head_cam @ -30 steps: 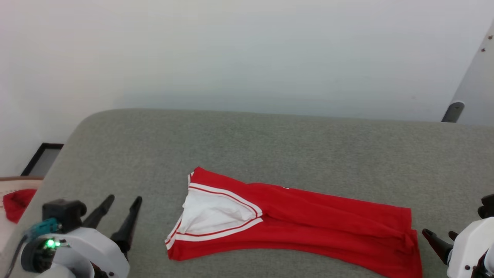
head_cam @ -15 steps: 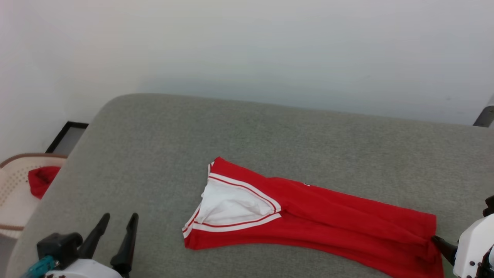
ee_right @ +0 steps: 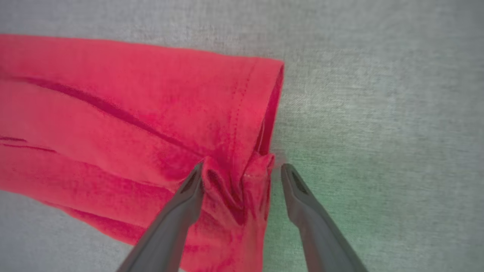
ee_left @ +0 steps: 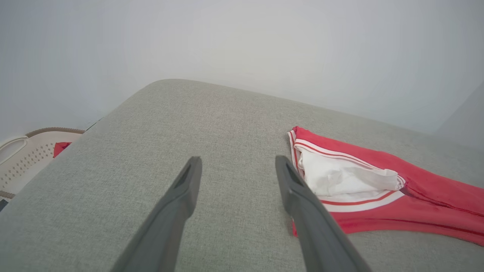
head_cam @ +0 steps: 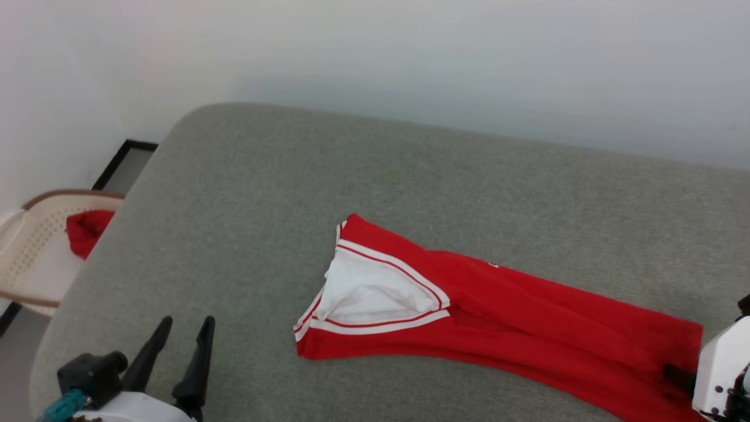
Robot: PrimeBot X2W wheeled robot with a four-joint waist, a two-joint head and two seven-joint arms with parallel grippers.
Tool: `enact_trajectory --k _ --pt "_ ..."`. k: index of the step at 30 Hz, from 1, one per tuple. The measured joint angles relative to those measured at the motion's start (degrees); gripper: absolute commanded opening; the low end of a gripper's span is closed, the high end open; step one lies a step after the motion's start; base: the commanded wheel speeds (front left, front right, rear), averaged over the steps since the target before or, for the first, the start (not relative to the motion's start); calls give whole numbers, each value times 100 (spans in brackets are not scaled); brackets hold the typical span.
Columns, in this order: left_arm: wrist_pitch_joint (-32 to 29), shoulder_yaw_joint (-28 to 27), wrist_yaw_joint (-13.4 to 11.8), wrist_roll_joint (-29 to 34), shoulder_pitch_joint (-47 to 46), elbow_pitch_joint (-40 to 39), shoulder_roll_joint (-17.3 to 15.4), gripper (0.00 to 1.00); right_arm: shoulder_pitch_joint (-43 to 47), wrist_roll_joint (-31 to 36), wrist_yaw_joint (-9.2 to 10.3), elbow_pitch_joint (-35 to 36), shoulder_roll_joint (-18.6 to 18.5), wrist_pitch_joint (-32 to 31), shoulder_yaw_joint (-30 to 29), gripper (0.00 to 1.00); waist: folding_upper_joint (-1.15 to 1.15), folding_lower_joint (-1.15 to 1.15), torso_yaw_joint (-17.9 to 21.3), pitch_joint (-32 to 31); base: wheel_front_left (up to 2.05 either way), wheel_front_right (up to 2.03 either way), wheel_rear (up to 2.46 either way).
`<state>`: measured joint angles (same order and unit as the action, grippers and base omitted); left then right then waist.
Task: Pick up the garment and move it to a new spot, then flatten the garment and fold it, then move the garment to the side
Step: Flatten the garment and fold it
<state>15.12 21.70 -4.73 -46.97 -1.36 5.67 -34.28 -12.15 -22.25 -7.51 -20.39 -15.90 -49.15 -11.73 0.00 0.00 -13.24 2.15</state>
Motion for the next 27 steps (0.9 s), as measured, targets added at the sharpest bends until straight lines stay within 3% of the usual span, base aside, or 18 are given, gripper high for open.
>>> enact_trajectory --k 7,8,9,10,27 --pt "0 -114 145 123 -73 114 197 100 -276 -46 4 -431 -38 -190 159 100 0 0 -127 213 0 0 0" --pt "0 -132 171 133 -73 137 216 100 -307 -60 4 -491 -70 -224 208 92 0 0 -138 231 0 0 0" --pt "0 -156 179 137 -76 155 246 100 -343 -99 5 -525 -102 -238 267 40 0 0 -145 245 0 0 0" --pt "0 -167 209 141 -87 175 275 100 -370 -152 5 -565 -123 -237 296 0 0 0 -148 258 0 0 0" --pt "0 -442 372 315 24 380 459 100 -580 -546 -2 -1009 -591 2 695 0 0 0 -15 64 0 0 0"
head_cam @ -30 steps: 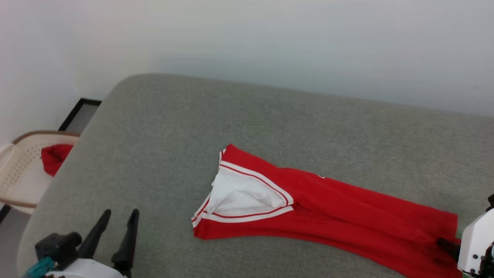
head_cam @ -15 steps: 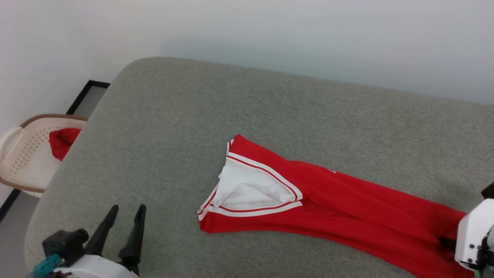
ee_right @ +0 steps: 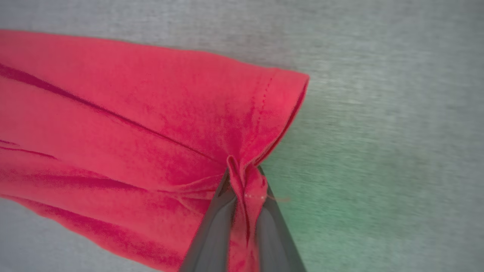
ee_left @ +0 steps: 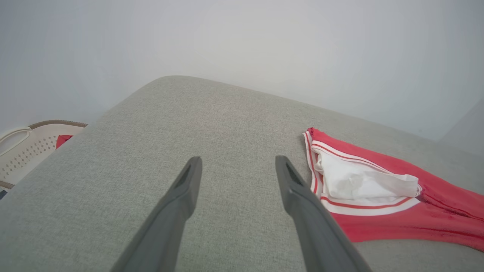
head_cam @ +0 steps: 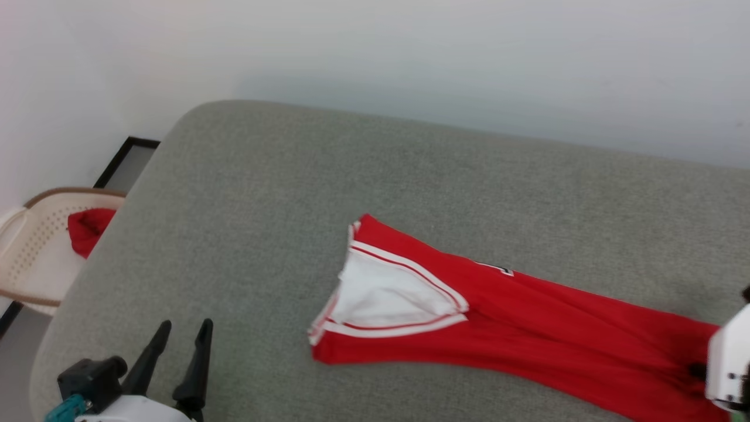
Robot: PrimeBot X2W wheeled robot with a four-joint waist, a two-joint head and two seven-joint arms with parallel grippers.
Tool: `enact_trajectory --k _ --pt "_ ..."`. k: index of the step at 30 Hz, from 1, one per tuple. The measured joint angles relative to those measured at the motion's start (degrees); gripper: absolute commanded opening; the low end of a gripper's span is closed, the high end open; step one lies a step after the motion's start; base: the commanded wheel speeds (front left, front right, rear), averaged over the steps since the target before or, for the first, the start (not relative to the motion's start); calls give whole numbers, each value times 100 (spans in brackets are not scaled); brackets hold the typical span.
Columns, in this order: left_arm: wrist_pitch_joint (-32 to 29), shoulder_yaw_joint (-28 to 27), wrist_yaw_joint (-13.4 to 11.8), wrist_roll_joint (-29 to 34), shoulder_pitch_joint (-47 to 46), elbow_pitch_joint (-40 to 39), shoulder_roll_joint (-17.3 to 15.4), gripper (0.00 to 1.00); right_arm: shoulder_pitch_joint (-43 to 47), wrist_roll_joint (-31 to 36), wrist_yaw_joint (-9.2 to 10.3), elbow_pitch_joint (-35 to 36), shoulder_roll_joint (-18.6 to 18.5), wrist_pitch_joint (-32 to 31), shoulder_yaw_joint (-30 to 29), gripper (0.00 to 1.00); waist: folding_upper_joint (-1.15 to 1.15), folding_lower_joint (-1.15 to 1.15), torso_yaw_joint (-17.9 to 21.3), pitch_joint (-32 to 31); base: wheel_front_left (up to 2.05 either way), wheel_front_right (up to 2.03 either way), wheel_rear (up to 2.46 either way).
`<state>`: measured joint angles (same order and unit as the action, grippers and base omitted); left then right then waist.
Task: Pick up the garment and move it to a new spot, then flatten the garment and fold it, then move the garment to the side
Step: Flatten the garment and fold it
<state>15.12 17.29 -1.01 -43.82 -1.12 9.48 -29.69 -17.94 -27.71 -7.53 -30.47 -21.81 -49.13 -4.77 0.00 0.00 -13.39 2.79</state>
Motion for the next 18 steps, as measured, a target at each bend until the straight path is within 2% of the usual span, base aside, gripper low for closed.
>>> enact_trajectory --k 10,18 --pt "0 -34 8 46 171 -12 -7 100 -281 254 0 -634 -615 276 -177 0 0 0 166 -252 0 0 0" --pt "-5 -37 -25 40 355 -21 -36 100 -551 339 0 -899 -758 272 -23 0 0 0 297 -431 0 0 0"
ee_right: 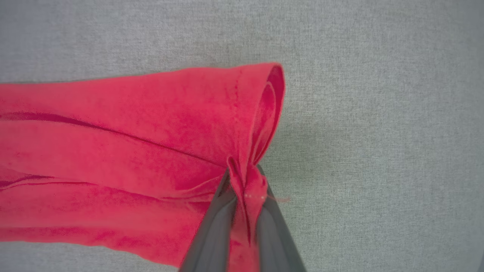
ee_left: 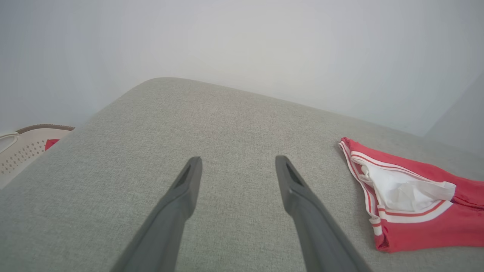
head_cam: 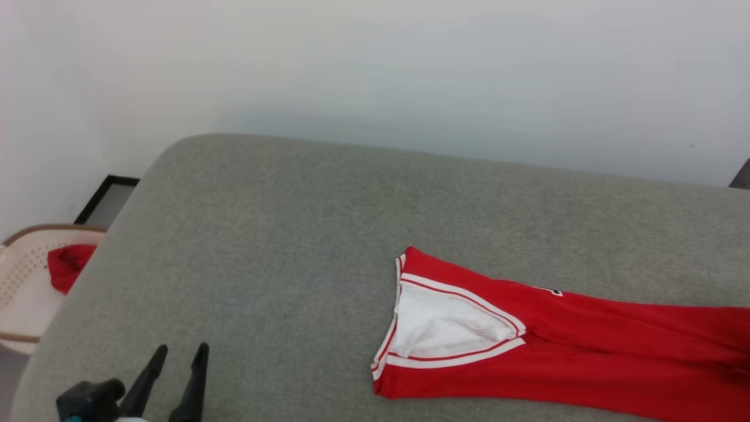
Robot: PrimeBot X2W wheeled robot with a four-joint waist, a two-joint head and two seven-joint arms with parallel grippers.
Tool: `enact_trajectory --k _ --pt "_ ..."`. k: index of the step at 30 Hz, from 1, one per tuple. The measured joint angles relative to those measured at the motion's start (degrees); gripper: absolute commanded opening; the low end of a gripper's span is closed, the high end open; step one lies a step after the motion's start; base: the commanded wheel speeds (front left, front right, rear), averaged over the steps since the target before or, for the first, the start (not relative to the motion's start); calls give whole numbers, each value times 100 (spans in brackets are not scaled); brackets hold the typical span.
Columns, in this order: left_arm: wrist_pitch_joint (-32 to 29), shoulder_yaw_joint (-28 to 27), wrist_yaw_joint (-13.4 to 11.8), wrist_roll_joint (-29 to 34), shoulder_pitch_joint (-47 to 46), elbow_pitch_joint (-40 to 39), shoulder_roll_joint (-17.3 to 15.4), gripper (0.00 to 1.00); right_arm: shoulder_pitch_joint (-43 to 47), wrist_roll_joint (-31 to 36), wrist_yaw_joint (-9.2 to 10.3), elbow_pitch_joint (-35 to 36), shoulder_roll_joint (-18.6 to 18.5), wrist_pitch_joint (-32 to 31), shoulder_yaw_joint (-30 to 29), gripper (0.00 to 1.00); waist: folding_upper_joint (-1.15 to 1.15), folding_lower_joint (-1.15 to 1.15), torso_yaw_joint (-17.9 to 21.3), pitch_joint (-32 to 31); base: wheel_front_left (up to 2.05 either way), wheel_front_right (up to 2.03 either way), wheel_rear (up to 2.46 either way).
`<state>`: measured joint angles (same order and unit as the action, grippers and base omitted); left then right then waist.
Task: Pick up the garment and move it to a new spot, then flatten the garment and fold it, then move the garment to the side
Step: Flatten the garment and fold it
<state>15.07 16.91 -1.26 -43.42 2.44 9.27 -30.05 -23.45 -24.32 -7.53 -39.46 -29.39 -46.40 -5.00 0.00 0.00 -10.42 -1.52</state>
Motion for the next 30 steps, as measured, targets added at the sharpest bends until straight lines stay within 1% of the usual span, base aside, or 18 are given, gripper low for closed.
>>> enact_trajectory --k 3,7,12,16,20,25,30 --pt "0 -32 -29 -3 62 -7 2 100 -71 -168 1 123 24 -62 155 0 0 0 62 -55 0 0 0" --pt "0 -79 -54 -13 167 -13 18 100 -125 -689 1 511 277 -286 312 0 0 0 137 -146 0 0 0" --pt "0 -92 -58 -18 222 -21 80 100 -123 -1061 2 1125 545 -524 550 0 0 0 190 -259 0 0 0" --pt "1 -54 -41 1 213 -13 119 100 -114 -1173 2 1559 871 -653 777 0 0 0 149 -306 0 0 0" --pt "0 7 4 7 141 40 178 100 -108 -1227 2 1849 1245 -698 1034 0 0 0 43 -322 0 0 0" --pt "-43 169 77 55 -33 154 288 100 -133 -1120 2 1904 1745 -602 1304 0 0 0 -144 -323 0 0 0" --pt "-51 297 152 67 -222 290 421 100 -301 -937 2 1626 2150 -322 1514 0 0 0 -366 -308 0 0 0"
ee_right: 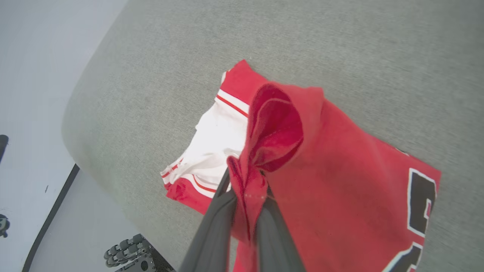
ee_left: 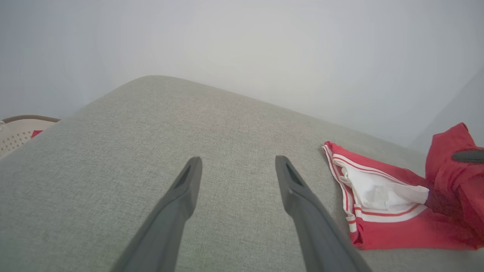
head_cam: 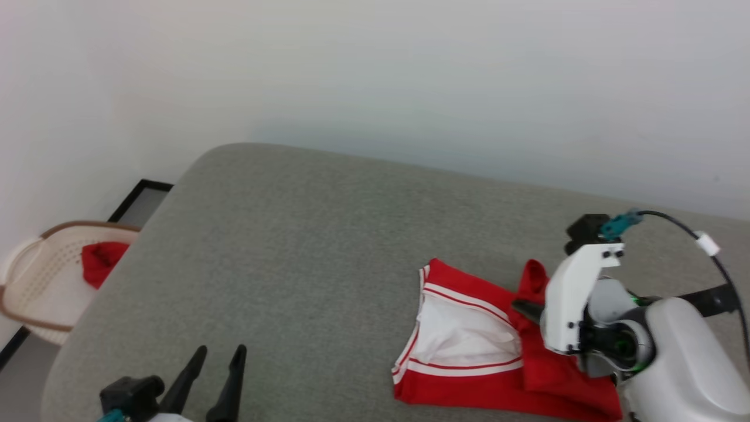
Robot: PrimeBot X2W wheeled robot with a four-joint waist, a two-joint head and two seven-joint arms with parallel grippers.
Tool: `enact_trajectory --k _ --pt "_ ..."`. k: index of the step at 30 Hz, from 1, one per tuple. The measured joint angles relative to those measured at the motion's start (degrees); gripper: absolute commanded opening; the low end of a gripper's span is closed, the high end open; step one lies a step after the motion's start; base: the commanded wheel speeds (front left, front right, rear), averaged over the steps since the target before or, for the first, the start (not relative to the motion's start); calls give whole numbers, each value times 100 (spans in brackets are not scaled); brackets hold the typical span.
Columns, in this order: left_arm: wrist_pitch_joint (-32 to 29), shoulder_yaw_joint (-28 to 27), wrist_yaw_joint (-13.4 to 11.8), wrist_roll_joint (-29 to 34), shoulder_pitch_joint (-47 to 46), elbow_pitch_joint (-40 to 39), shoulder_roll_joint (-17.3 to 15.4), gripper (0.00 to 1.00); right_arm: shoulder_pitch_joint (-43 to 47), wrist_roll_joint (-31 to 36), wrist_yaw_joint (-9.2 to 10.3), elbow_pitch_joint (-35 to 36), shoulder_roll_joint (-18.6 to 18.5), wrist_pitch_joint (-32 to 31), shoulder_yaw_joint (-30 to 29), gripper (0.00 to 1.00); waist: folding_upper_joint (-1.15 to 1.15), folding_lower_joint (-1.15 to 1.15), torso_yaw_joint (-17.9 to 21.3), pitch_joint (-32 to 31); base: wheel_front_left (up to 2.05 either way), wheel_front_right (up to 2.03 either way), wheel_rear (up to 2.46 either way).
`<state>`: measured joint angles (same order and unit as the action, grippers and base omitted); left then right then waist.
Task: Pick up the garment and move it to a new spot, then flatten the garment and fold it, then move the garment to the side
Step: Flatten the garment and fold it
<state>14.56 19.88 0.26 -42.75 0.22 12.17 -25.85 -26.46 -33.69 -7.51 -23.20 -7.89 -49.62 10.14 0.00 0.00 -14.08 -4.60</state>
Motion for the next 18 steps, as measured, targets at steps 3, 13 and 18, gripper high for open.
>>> enact_trajectory --k 3,13,18 --pt "-27 73 58 26 -118 107 47 100 -114 101 0 -301 135 185 100 0 0 0 -134 21 0 0 0" --pt "-33 180 179 51 -383 402 193 100 -506 322 0 -1317 348 875 359 62 0 0 -449 124 0 0 0" --pt "7 115 202 48 -397 492 201 100 -727 78 0 -1446 416 1005 559 100 0 0 -372 129 0 0 0"
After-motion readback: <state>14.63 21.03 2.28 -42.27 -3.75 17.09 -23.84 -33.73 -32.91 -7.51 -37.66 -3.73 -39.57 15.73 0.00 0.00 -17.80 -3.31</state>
